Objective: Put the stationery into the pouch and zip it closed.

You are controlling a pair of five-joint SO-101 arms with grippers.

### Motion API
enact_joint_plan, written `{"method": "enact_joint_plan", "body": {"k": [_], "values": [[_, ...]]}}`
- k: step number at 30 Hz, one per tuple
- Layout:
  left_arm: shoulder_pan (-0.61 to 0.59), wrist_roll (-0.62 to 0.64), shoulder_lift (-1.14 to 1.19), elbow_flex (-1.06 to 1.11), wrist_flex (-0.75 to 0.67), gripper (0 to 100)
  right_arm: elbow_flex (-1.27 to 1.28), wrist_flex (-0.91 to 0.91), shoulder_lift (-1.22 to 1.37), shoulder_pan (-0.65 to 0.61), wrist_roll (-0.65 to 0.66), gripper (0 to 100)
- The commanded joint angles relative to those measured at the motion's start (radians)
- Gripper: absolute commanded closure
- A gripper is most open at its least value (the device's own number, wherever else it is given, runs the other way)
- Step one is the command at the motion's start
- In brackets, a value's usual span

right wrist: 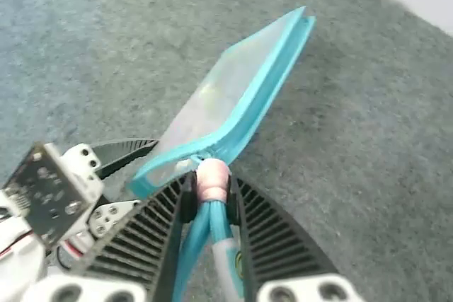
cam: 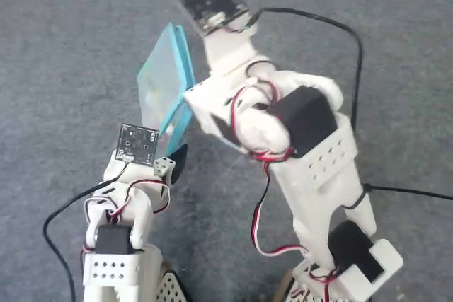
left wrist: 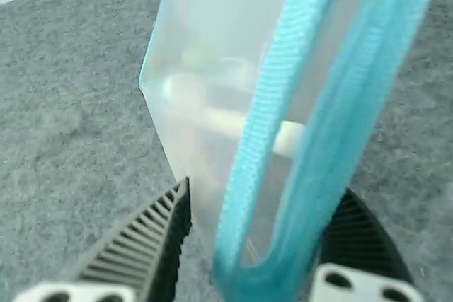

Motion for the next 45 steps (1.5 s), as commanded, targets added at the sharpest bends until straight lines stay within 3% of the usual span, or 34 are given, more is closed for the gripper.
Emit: {"method": "enact_joint_plan", "body": {"k": [1,7,14,19,30,40,45], "values": [[-0.008,0.009,-0.006,-0.022,-0.003,72,-0.051,0.039,-0.079,0.097,0.005,99.3],[-0.009,0.012,-0.006,-0.051,0.012,72,-0.051,0.041,-0.079,0.193,0.011,99.3],[-0.003,0.011,-0.006,-0.065,0.031,72,0.002,0.036,-0.076,0.193,0.034,99.3],[0.012,0.015,-0.008,-0.176,0.161,72,0.014,0.030,-0.027,0.191,0.032,99.3],[0.035,0.015,-0.008,-0.240,0.170,72,-0.006,0.018,0.004,0.188,0.031,99.3],[-0.075,0.066,-0.008,-0.260,0.135,72,-0.008,0.033,-0.004,0.186,0.031,99.3],[-0.074,0.092,-0.008,-0.285,0.160,72,-0.003,0.035,0.004,0.193,0.026,99.3]]}}
